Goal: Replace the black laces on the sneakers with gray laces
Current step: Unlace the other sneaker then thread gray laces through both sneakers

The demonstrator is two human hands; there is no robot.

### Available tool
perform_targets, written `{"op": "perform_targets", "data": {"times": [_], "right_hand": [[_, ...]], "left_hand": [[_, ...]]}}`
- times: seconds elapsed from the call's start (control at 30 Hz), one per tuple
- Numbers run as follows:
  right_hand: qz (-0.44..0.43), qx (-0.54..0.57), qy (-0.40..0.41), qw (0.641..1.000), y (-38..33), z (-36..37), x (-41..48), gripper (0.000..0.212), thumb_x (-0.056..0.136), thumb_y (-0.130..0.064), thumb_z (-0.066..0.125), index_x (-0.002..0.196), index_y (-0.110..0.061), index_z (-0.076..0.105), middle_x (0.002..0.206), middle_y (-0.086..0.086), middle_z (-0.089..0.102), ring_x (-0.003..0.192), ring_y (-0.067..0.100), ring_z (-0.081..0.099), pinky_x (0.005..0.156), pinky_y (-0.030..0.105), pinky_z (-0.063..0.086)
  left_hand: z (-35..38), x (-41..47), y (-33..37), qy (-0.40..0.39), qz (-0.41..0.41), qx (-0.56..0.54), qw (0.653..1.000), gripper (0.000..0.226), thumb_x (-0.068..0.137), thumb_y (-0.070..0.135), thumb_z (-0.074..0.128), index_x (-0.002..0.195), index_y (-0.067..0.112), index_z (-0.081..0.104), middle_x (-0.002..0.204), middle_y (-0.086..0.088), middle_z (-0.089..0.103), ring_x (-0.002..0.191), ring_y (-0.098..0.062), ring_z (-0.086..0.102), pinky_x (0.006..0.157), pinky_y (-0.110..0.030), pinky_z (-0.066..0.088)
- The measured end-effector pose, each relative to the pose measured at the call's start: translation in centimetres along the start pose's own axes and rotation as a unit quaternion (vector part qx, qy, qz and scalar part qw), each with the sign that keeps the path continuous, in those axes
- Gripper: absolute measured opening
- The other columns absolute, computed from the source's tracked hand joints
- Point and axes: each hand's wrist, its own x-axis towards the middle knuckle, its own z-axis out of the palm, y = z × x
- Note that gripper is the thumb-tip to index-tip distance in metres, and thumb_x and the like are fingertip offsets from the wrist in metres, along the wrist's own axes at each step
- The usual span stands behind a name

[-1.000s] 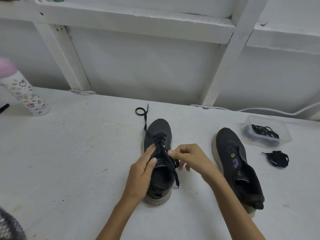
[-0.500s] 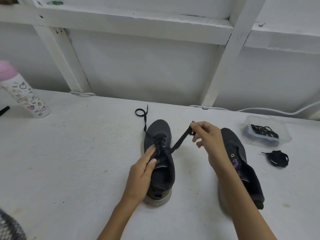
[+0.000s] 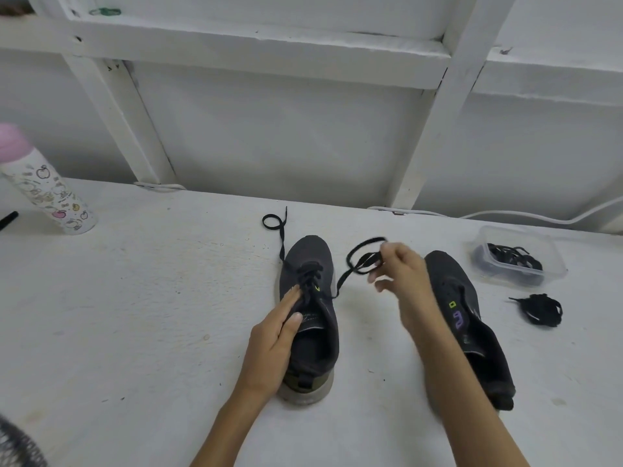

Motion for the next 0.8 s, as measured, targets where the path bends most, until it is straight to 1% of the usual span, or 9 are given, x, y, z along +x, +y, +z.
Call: {"op": "perform_targets", "data": {"times": [0.13, 0.2, 0.27, 0.3, 0.4, 0.47, 0.6, 0.7, 0.8], "right_hand": [[-0.038, -0.125, 0.018, 0.991, -0.4, -1.8, 0.6, 0.024, 0.095, -0.027, 0.061, 0.083, -0.007, 0.059, 0.083, 0.01, 0.067, 0.058, 0.017, 0.061, 0.049, 0.029, 0.046], [-0.055, -0.33, -0.004, 0.942, 0.4, -2.0, 0.2, 0.023, 0.09, -0.036, 0.067, 0.089, -0.014, 0.064, 0.096, -0.001, 0.064, 0.069, 0.019, 0.064, 0.058, 0.035, 0.052], [-0.073, -0.477, -0.008, 0.876, 1.0, -1.7, -0.8, 0.022, 0.088, -0.041, 0.067, 0.098, -0.022, 0.065, 0.108, -0.01, 0.05, 0.078, 0.015, 0.062, 0.068, 0.033, 0.048], [-0.084, -0.477, -0.01, 0.875, 1.1, -1.2, -1.4, 0.019, 0.089, -0.041, 0.066, 0.098, -0.024, 0.064, 0.11, -0.012, 0.049, 0.079, 0.012, 0.061, 0.069, 0.032, 0.046], [-0.07, -0.334, -0.084, 0.936, 1.6, 0.5, -3.3, 0.019, 0.088, -0.042, 0.067, 0.077, -0.027, 0.064, 0.091, -0.008, 0.065, 0.077, 0.012, 0.063, 0.072, 0.038, 0.051], [-0.054, -0.27, -0.139, 0.951, 2.3, 1.9, -4.4, 0.021, 0.086, -0.044, 0.07, 0.077, -0.025, 0.066, 0.083, -0.005, 0.069, 0.076, 0.013, 0.063, 0.073, 0.04, 0.053], [-0.096, -0.232, -0.096, 0.963, 4.8, 3.8, -5.3, 0.021, 0.087, -0.04, 0.07, 0.105, -0.03, 0.066, 0.108, -0.017, 0.062, 0.103, -0.002, 0.057, 0.088, 0.021, 0.047], [-0.095, -0.174, -0.065, 0.978, 5.8, 4.9, -5.9, 0.023, 0.092, -0.033, 0.065, 0.115, -0.031, 0.064, 0.129, -0.015, 0.054, 0.122, -0.009, 0.046, 0.102, 0.014, 0.038], [-0.062, -0.124, -0.098, 0.986, 6.3, 5.7, -6.5, 0.038, 0.099, -0.031, 0.054, 0.136, -0.028, 0.052, 0.153, -0.017, 0.031, 0.128, -0.027, 0.023, 0.098, -0.003, 0.023]], "left_hand": [[0.1, 0.0, 0.2, 0.001, -0.003, -0.005, 1.0, 0.041, 0.1, 0.017, 0.05, 0.139, 0.028, 0.05, 0.138, 0.019, 0.053, 0.129, 0.008, 0.044, 0.108, -0.014, 0.035], [0.1, 0.0, 0.2, 0.006, -0.007, -0.008, 1.0, 0.041, 0.098, 0.019, 0.052, 0.138, 0.027, 0.051, 0.137, 0.018, 0.055, 0.128, 0.006, 0.046, 0.107, -0.015, 0.037], [0.0, -0.1, 0.4, 0.014, -0.001, -0.022, 1.0, 0.038, 0.096, 0.022, 0.055, 0.134, 0.025, 0.056, 0.134, 0.017, 0.058, 0.125, 0.005, 0.049, 0.104, -0.015, 0.04], [-0.1, -0.2, 0.6, 0.021, 0.001, -0.036, 0.999, 0.036, 0.095, 0.023, 0.055, 0.131, 0.024, 0.06, 0.131, 0.017, 0.06, 0.124, 0.005, 0.051, 0.102, -0.013, 0.041], [-0.8, 0.0, 0.9, 0.044, 0.002, -0.07, 0.997, 0.026, 0.096, 0.021, 0.052, 0.115, 0.019, 0.07, 0.117, 0.013, 0.069, 0.115, 0.001, 0.059, 0.096, -0.013, 0.045], [-1.3, 0.6, 0.7, 0.047, 0.004, -0.04, 0.998, 0.021, 0.096, 0.017, 0.056, 0.105, 0.021, 0.074, 0.107, 0.014, 0.072, 0.108, -0.003, 0.063, 0.09, -0.014, 0.048], [-2.5, 2.5, 1.0, -0.01, -0.01, 0.028, 0.999, 0.013, 0.086, 0.014, 0.071, 0.09, 0.026, 0.076, 0.093, 0.014, 0.073, 0.094, -0.005, 0.068, 0.087, -0.02, 0.053], [-2.8, 3.6, 1.7, -0.047, -0.036, 0.068, 0.996, 0.007, 0.082, 0.017, 0.075, 0.082, 0.024, 0.076, 0.087, 0.011, 0.074, 0.087, -0.006, 0.069, 0.087, -0.027, 0.055], [-2.4, 4.0, 2.0, -0.048, -0.036, 0.154, 0.986, 0.003, 0.085, 0.027, 0.07, 0.082, 0.027, 0.07, 0.083, 0.012, 0.072, 0.083, -0.005, 0.068, 0.083, -0.031, 0.055]]}}
